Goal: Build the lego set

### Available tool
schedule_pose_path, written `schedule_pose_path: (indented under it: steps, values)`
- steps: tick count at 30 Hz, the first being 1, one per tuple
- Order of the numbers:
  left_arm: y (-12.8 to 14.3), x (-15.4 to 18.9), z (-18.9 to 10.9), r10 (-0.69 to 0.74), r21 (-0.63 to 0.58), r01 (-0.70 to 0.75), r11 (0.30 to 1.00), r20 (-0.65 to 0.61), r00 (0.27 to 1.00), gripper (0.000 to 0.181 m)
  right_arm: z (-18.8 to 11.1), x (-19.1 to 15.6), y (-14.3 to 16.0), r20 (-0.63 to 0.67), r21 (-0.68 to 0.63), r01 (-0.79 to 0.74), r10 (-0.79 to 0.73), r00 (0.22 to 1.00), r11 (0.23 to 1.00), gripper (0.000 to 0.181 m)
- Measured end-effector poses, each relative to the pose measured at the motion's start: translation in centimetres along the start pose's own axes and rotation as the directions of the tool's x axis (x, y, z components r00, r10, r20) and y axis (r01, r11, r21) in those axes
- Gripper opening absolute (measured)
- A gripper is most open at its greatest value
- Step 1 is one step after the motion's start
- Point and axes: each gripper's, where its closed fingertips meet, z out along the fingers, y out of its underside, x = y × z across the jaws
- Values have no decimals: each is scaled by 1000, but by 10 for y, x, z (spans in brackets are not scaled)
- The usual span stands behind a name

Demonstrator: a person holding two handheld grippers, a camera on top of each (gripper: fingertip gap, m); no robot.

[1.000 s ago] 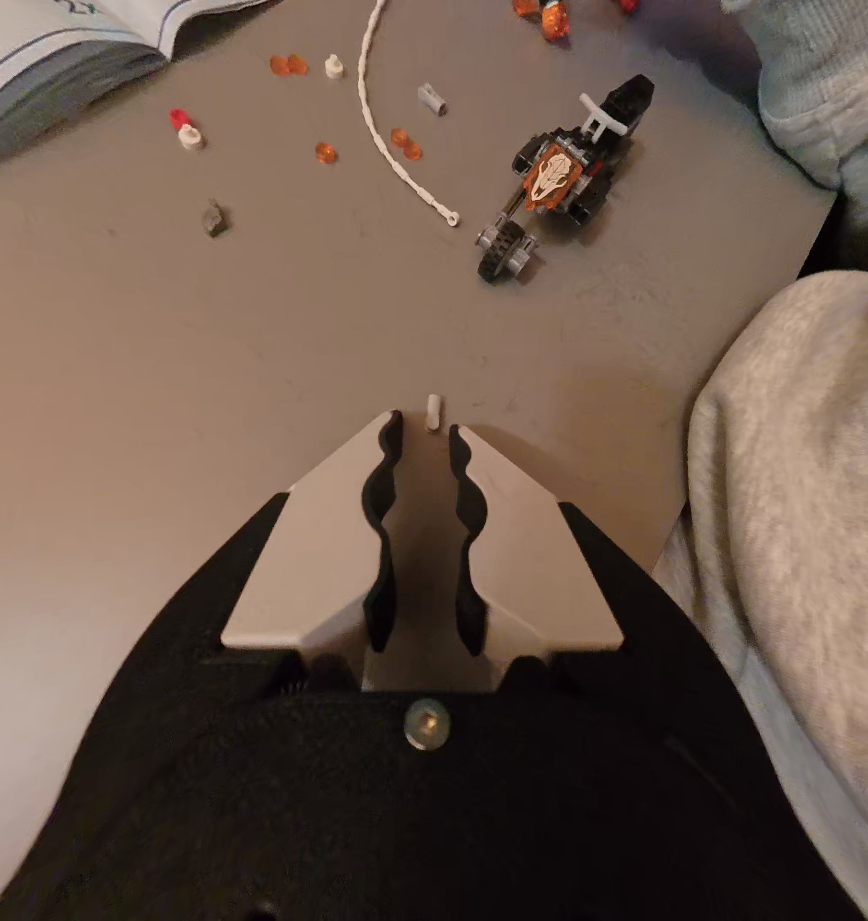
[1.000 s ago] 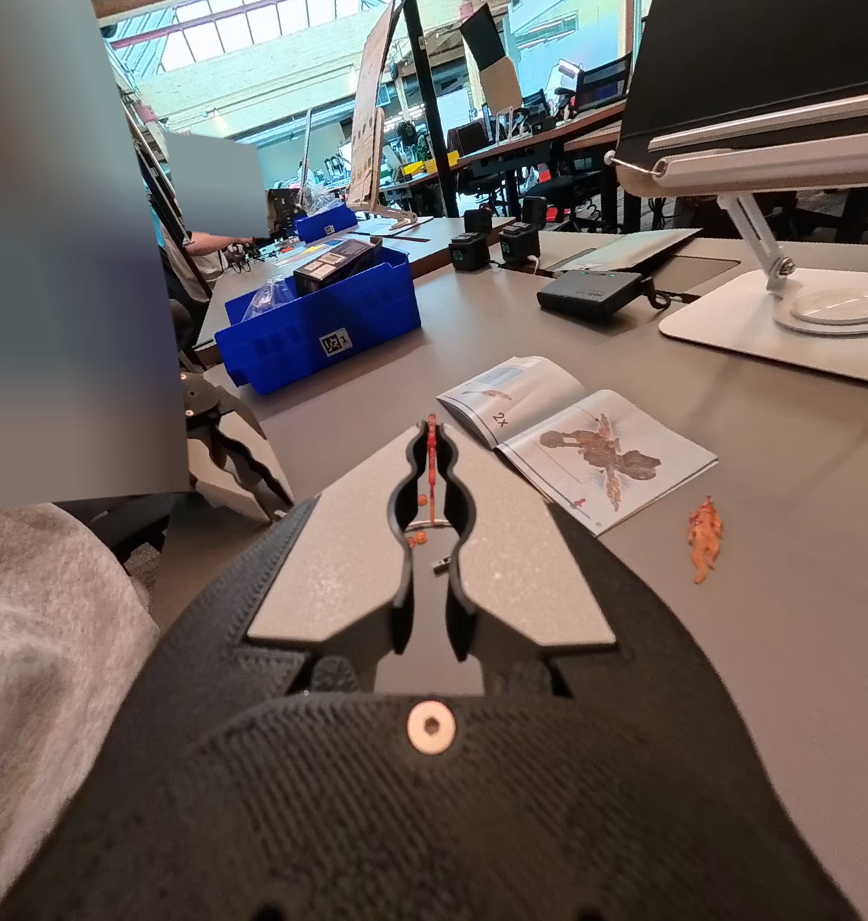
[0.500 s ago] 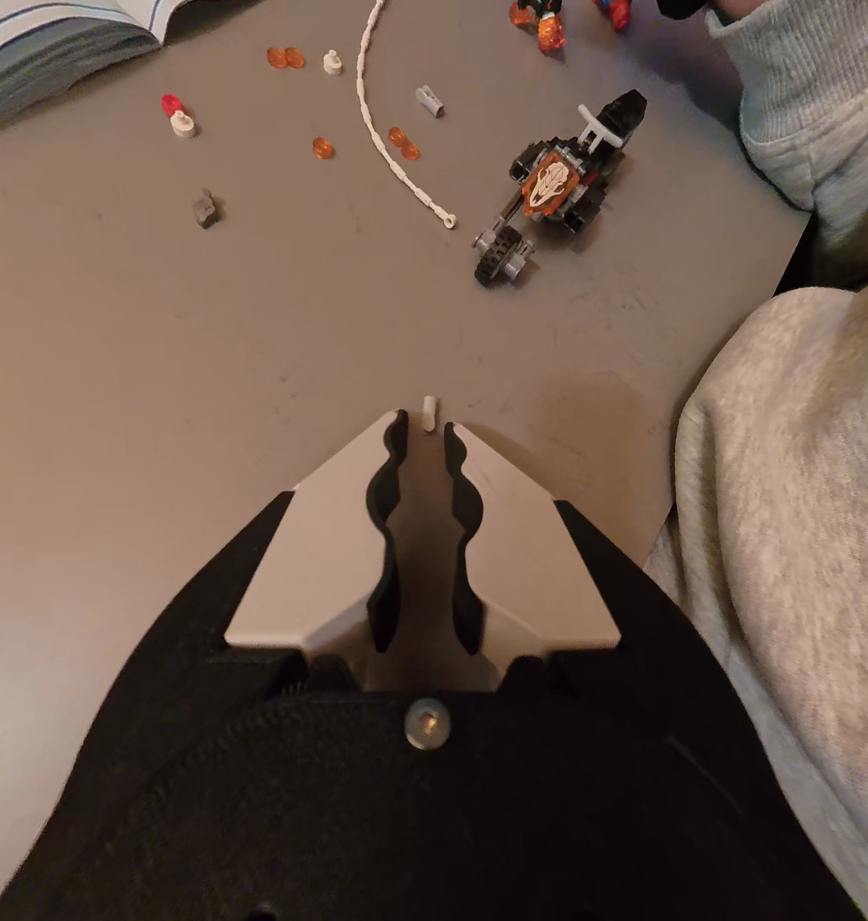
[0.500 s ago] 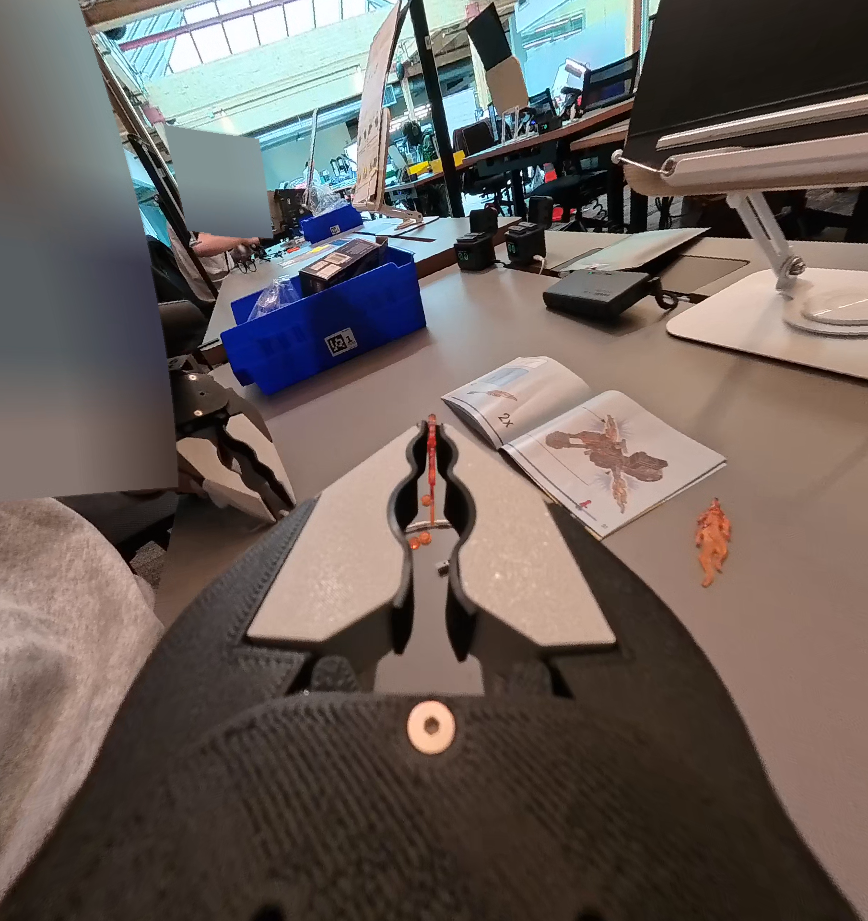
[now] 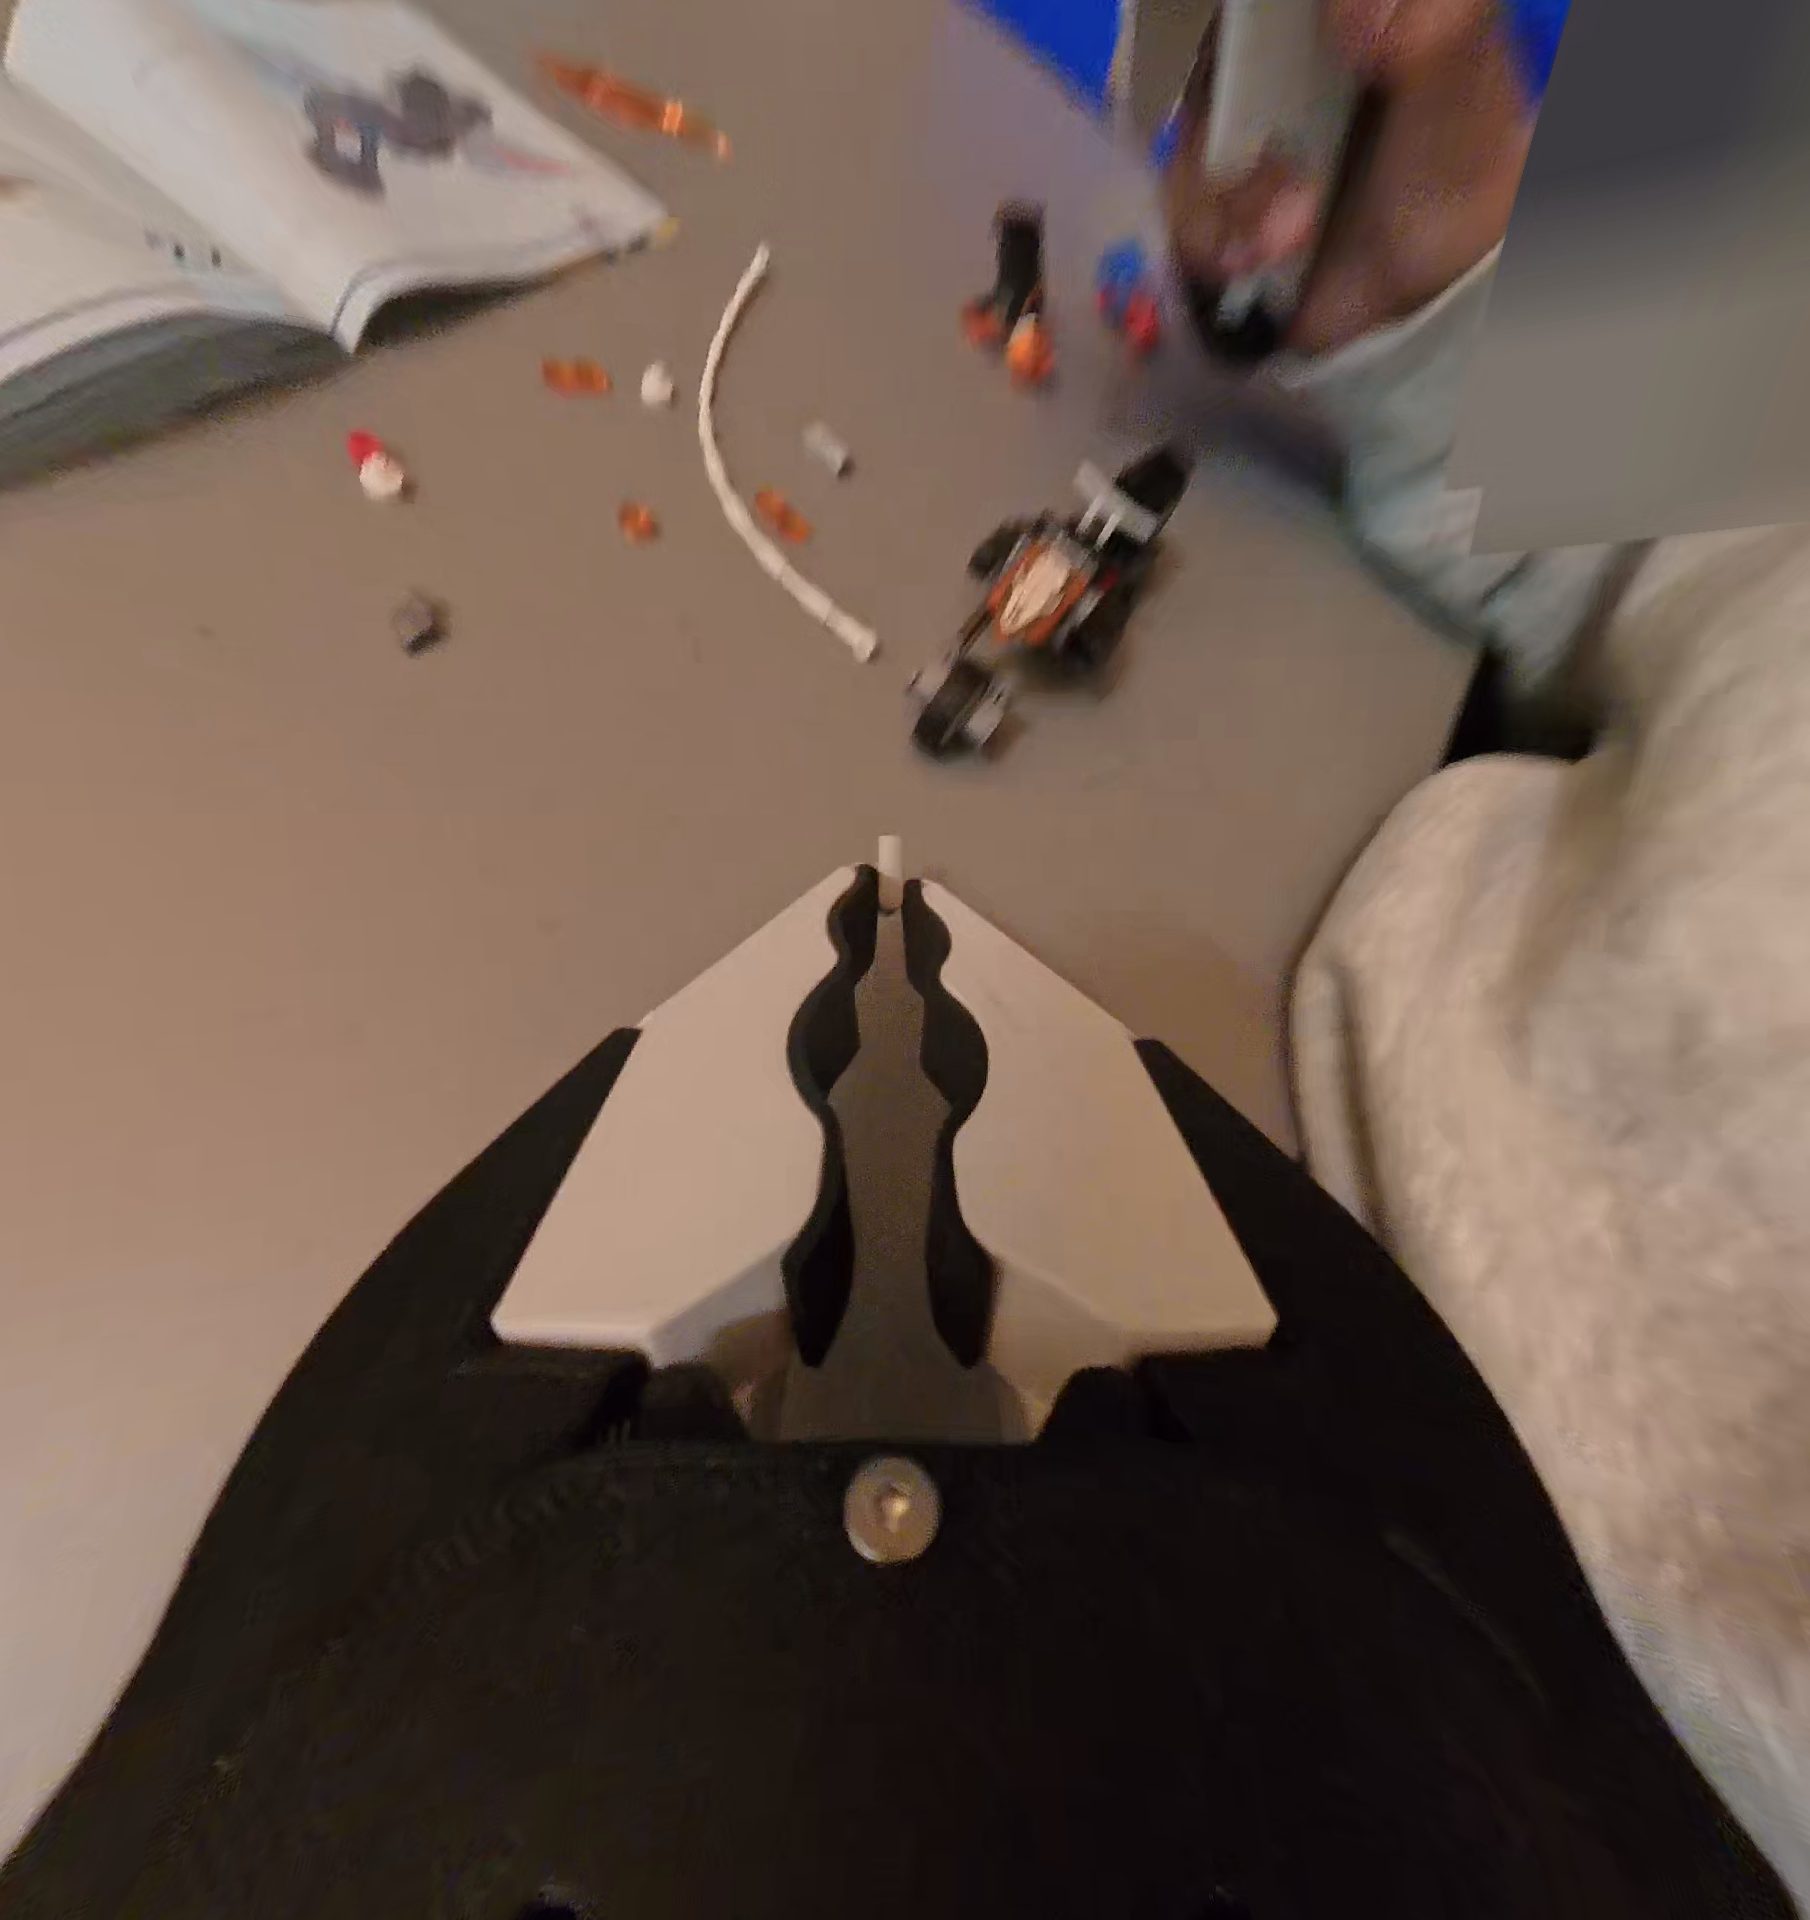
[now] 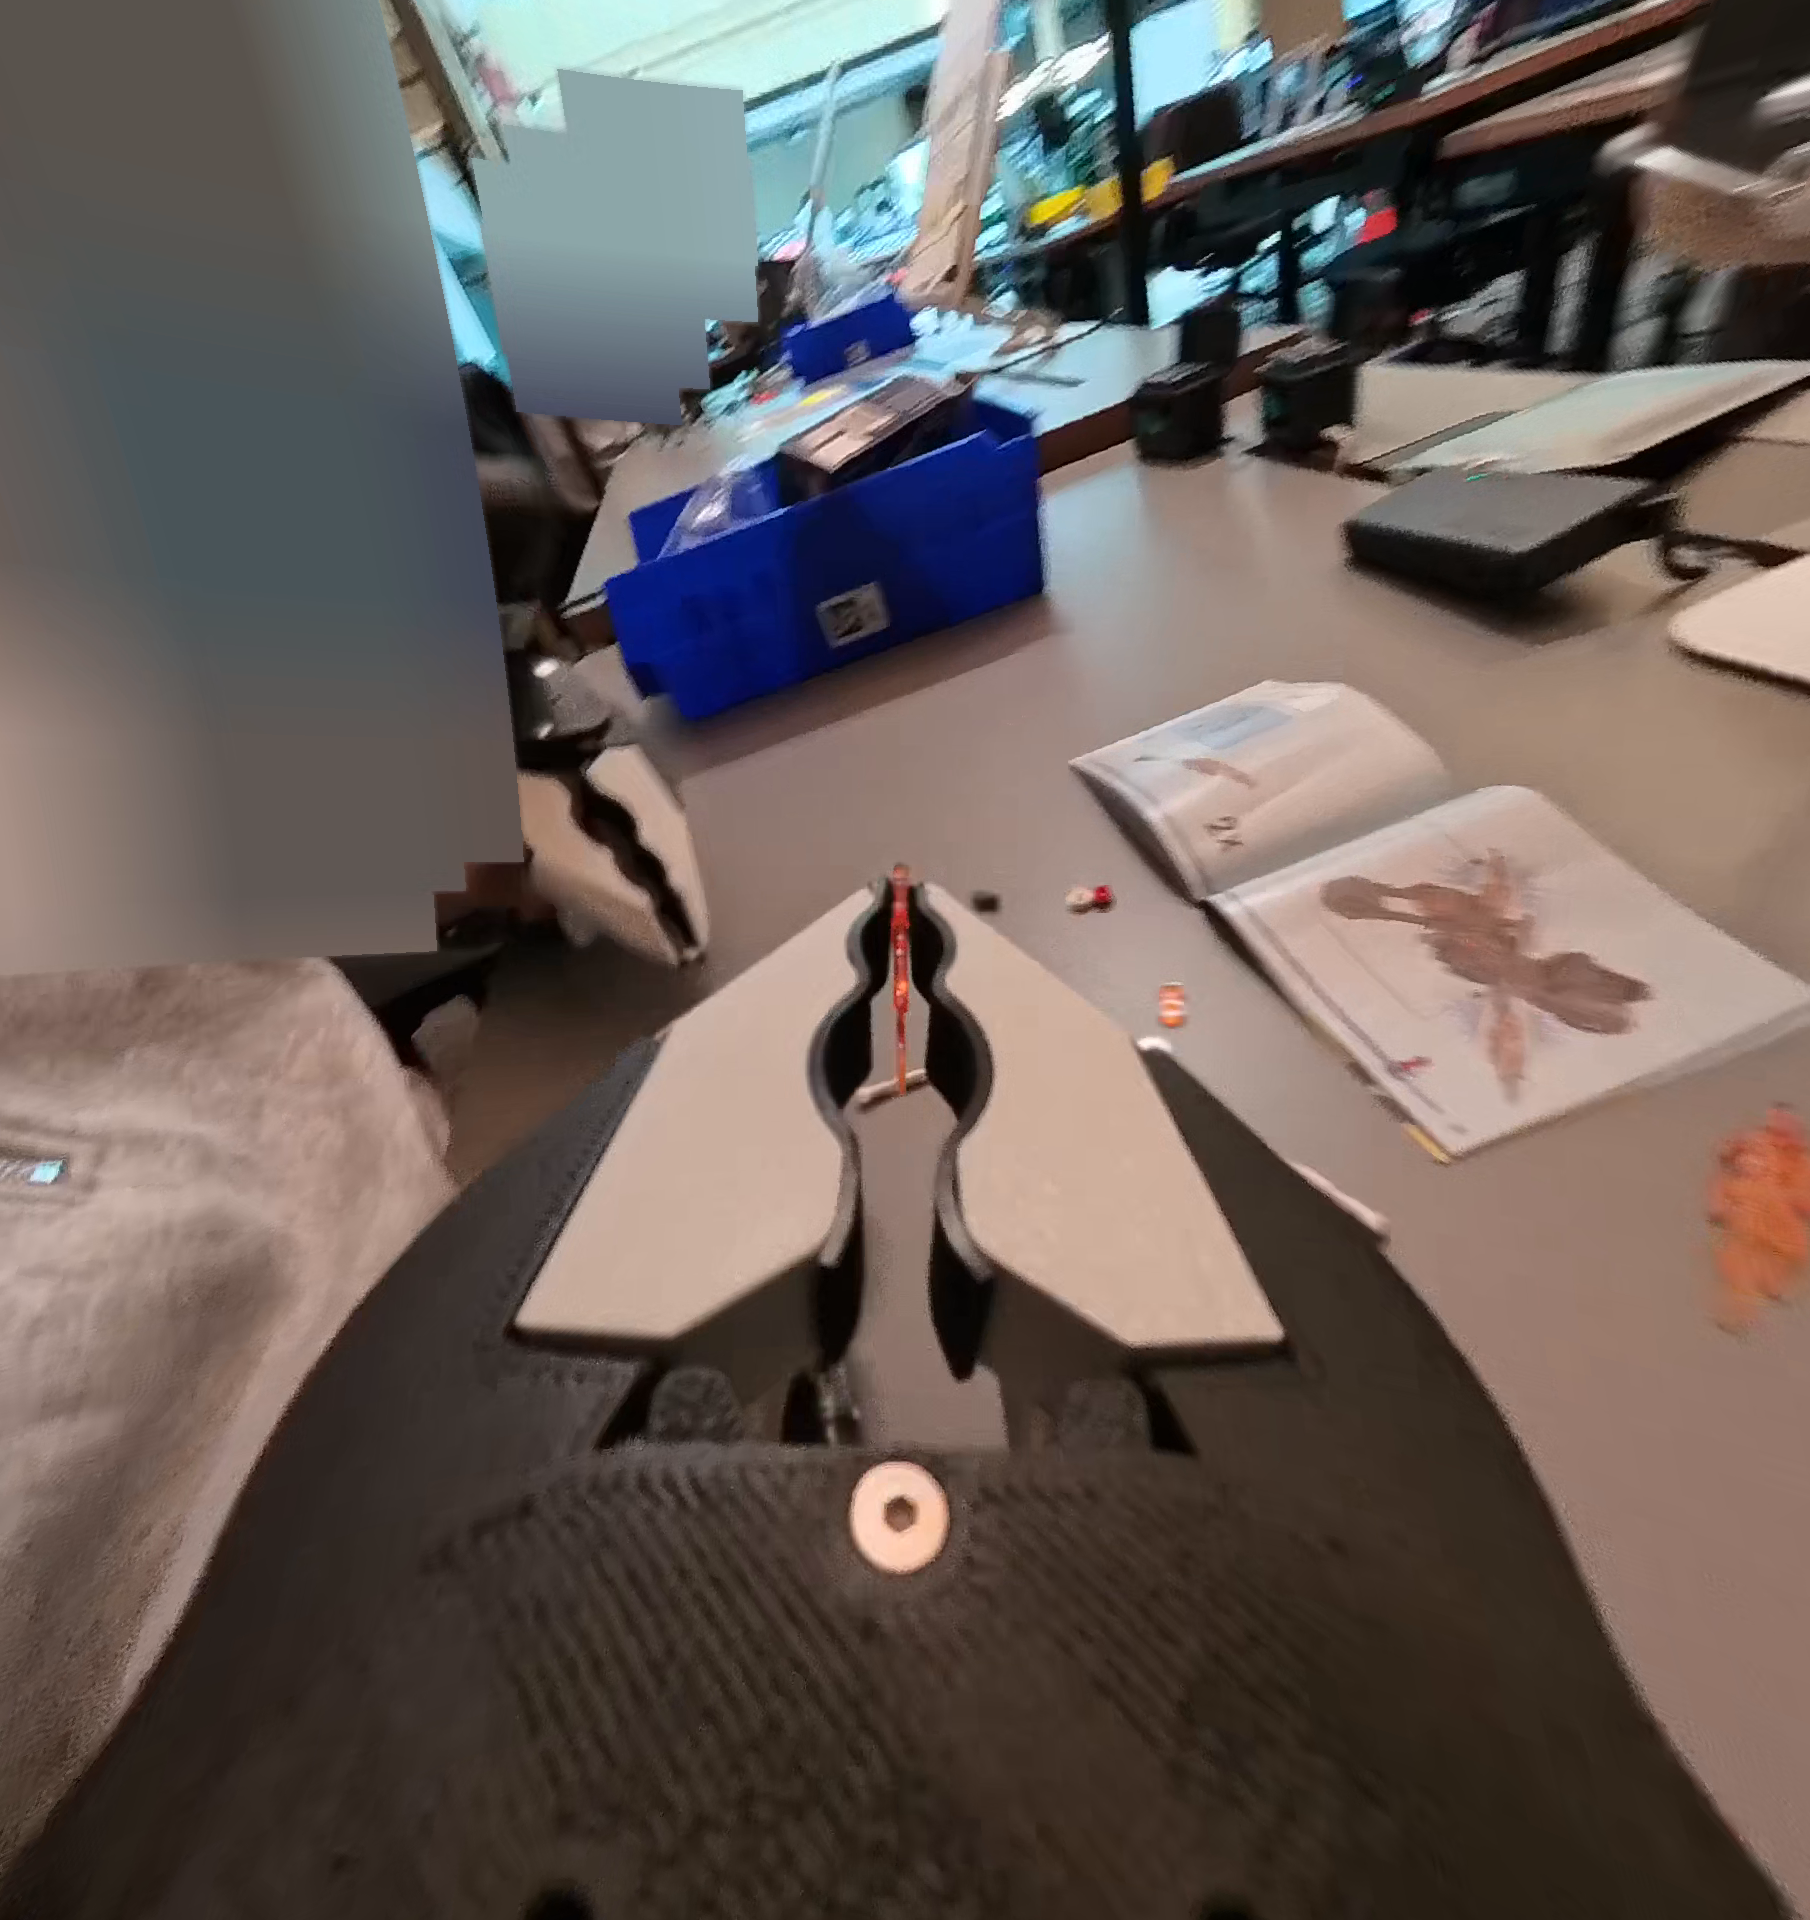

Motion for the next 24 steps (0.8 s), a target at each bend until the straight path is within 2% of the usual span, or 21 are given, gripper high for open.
schedule_pose_path:
  steps: [2,4,7,10,15,20,24]
  values:
    - [-24,12,-5,-30,154,49,987,-126,992,2,11,-21,8,89,-44,46,-42,995,998,0]
    - [-48,28,-17,10,325,79,942,-264,964,1,20,-46,14,190,-60,105,-92,978,993,0]
    - [-65,40,-26,59,437,121,891,-376,925,0,28,-77,19,295,-49,163,-142,945,985,0]
    - [-68,47,-29,76,456,147,878,-436,897,0,29,-98,15,364,2,167,-156,918,986,0]
    - [-74,55,-34,100,495,188,848,-497,862,0,28,-106,14,377,19,178,-172,910,984,0]
    - [-79,57,-38,50,487,324,811,-610,791,0,28,-101,13,355,13,158,-152,922,987,0]
    - [-90,52,-50,5,479,493,726,-721,693,0,28,-96,12,337,8,141,-135,932,990,0]
